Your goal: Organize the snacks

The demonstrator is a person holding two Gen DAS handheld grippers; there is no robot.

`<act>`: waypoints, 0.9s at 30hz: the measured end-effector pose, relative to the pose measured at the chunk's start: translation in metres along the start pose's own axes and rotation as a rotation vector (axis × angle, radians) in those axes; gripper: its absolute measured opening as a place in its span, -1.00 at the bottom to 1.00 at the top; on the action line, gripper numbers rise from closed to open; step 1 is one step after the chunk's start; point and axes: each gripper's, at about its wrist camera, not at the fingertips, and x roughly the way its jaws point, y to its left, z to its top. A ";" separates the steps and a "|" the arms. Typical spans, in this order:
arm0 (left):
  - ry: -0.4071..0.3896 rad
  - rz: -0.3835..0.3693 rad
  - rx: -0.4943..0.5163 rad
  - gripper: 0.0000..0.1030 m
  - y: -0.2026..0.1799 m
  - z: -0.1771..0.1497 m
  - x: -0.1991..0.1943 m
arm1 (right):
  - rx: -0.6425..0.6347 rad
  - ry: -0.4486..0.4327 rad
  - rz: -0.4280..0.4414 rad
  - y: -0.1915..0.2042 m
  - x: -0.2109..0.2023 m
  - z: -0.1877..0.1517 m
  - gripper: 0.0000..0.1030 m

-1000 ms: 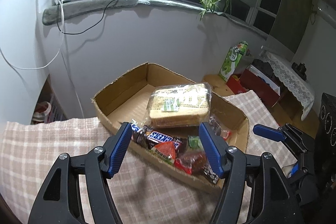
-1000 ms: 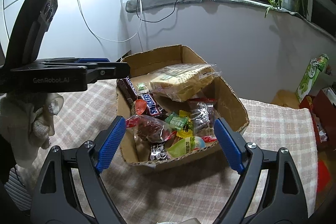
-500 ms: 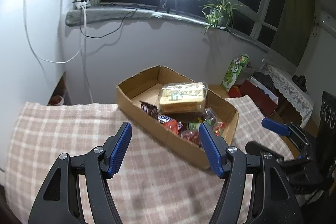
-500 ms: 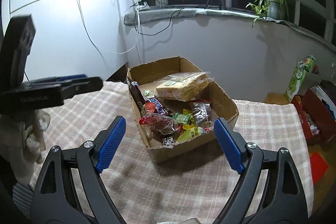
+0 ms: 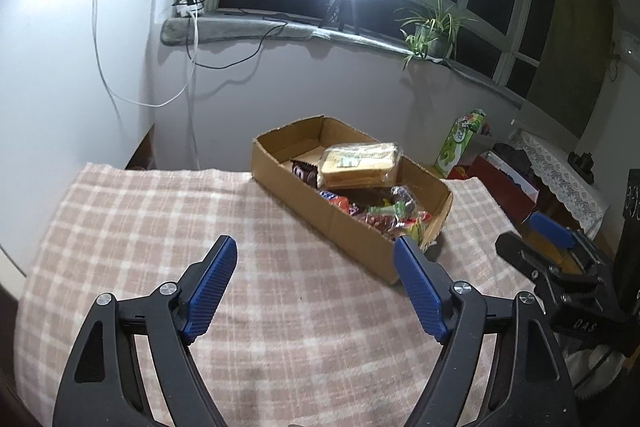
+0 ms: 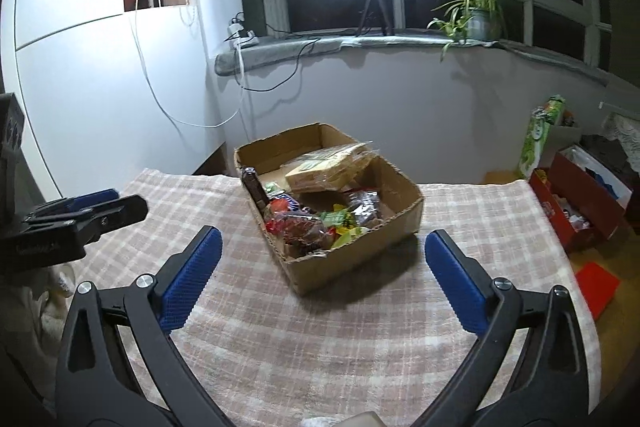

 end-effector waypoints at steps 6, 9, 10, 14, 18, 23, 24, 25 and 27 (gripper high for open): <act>0.006 0.015 -0.003 0.57 0.000 -0.004 -0.003 | -0.010 0.001 -0.028 -0.001 -0.003 -0.001 1.00; 0.007 0.023 -0.003 0.57 -0.001 -0.004 -0.003 | -0.010 0.000 -0.029 -0.002 -0.003 -0.001 1.00; 0.006 0.026 -0.003 0.57 -0.001 -0.004 -0.004 | -0.010 0.000 -0.030 -0.002 -0.004 -0.001 1.00; 0.003 0.035 -0.010 0.57 -0.001 -0.003 -0.005 | -0.007 -0.002 -0.036 -0.004 -0.005 0.000 1.00; 0.006 0.039 -0.009 0.57 -0.002 -0.004 -0.005 | -0.009 -0.002 -0.037 -0.004 -0.006 0.000 1.00; 0.018 0.045 -0.017 0.57 -0.001 -0.006 -0.003 | -0.008 -0.003 -0.037 -0.004 -0.006 0.000 1.00; 0.019 0.047 -0.017 0.57 -0.001 -0.006 -0.004 | -0.008 -0.002 -0.037 -0.004 -0.006 0.000 1.00; 0.021 0.050 -0.019 0.57 -0.001 -0.006 -0.004 | -0.008 -0.002 -0.038 -0.004 -0.006 0.000 1.00; 0.023 0.051 -0.026 0.57 0.000 -0.006 -0.004 | -0.007 -0.002 -0.038 -0.005 -0.006 0.000 1.00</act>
